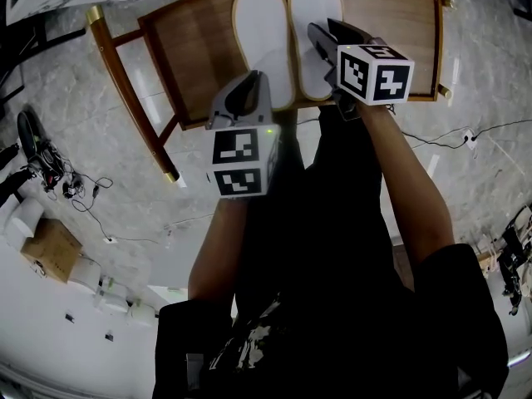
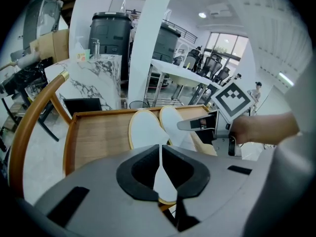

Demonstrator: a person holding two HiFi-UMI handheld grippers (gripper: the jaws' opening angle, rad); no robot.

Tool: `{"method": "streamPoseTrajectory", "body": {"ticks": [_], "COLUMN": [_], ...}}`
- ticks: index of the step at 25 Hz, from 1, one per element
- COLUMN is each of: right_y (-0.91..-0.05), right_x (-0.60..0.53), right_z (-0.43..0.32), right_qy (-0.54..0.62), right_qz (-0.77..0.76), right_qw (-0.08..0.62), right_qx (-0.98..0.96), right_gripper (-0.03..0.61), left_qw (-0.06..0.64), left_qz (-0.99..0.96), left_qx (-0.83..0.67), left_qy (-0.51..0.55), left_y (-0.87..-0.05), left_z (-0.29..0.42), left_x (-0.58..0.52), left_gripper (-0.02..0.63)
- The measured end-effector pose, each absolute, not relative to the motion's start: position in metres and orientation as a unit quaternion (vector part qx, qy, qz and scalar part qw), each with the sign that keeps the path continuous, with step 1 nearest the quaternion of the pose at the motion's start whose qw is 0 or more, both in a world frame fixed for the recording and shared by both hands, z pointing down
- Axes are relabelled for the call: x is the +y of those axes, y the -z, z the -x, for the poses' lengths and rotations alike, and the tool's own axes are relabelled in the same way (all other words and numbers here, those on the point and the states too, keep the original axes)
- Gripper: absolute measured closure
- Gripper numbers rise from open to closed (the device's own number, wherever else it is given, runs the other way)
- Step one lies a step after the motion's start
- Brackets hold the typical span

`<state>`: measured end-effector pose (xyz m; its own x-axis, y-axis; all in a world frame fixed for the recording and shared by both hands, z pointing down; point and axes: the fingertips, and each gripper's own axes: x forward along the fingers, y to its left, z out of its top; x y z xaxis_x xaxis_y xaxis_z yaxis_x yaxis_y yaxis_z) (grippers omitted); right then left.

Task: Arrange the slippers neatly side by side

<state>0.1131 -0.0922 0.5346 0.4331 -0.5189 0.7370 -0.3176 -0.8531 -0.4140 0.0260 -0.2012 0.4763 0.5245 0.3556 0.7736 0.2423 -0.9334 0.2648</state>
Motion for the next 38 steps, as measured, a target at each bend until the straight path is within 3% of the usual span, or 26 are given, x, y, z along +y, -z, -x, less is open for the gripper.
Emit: {"method": "streamPoseTrajectory", "body": {"ticks": [5, 9, 18, 23, 30, 38], "right_y": [-0.506, -0.461, -0.380, -0.346, -0.278, -0.200], "right_x": [-0.086, -0.087, -0.086, -0.077, -0.072, -0.052], "right_z": [-0.109, -0.107, -0.084, -0.106, -0.098, -0.101], "right_qy": [0.430, 0.371, 0.287, 0.243, 0.182, 0.116], "right_qz": [0.863, 0.888, 0.908, 0.915, 0.921, 0.933], "right_qw": [0.057, 0.020, -0.004, -0.018, -0.036, -0.014], "right_qx": [0.257, 0.271, 0.303, 0.322, 0.342, 0.339], "right_gripper": [0.458, 0.578, 0.580, 0.580, 0.580, 0.580], "left_qw": [0.054, 0.044, 0.022, 0.026, 0.030, 0.014], "left_qz": [-0.876, -0.889, -0.920, -0.944, -0.963, -0.990], "left_qx": [0.173, 0.163, 0.149, 0.139, 0.132, 0.091], "left_qy": [-0.446, -0.427, -0.362, -0.298, -0.234, -0.107], "left_y": [-0.463, -0.447, -0.387, -0.348, -0.283, -0.186], "left_z": [-0.024, -0.029, -0.043, -0.072, -0.060, -0.074], "left_x": [-0.205, -0.216, -0.218, -0.204, -0.182, -0.178], "left_gripper": [0.607, 0.607, 0.609, 0.609, 0.611, 0.611]}}
